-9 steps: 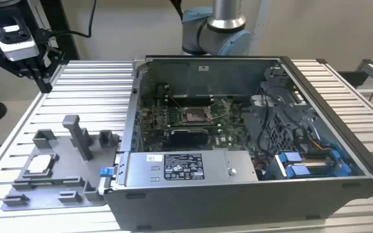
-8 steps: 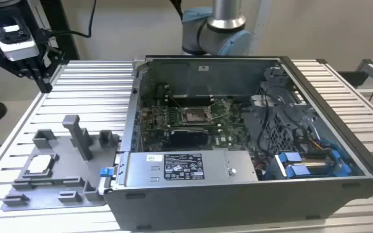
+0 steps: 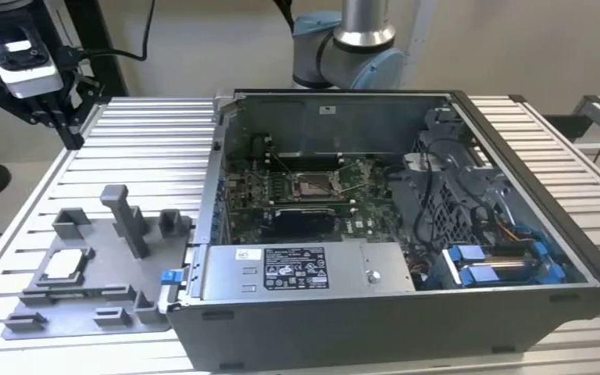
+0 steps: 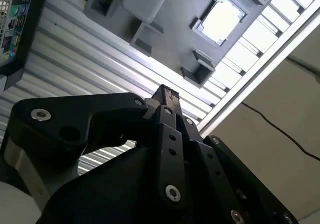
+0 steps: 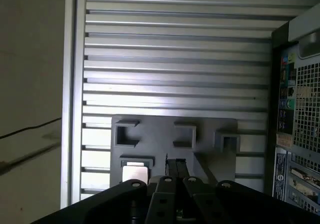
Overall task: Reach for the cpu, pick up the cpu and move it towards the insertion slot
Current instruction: 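Reach for the cpu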
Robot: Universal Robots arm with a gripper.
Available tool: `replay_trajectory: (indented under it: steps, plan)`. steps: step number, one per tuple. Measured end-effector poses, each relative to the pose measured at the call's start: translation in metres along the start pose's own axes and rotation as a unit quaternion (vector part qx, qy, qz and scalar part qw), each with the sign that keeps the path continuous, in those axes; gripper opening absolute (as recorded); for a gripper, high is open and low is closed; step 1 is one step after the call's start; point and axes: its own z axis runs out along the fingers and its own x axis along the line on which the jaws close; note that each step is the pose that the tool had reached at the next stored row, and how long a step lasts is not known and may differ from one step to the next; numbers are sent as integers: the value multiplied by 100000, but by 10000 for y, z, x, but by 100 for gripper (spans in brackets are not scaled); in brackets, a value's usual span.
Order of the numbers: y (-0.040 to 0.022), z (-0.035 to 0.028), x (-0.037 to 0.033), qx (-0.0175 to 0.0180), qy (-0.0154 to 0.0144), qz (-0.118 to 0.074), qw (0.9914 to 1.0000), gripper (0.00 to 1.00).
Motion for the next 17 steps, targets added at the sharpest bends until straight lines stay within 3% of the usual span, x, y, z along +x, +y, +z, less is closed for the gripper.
replay_trajectory:
  steps: [6,9,13,17]
  plan:
    - [0,-1,12,1,4,4,100000,0]
    - [-16,0,100,-2,-1,4,100000,0]
    - [-81,-1,210,-3,3,-2,100000,0]
    - [-191,-1,283,-3,4,5,100000,0]
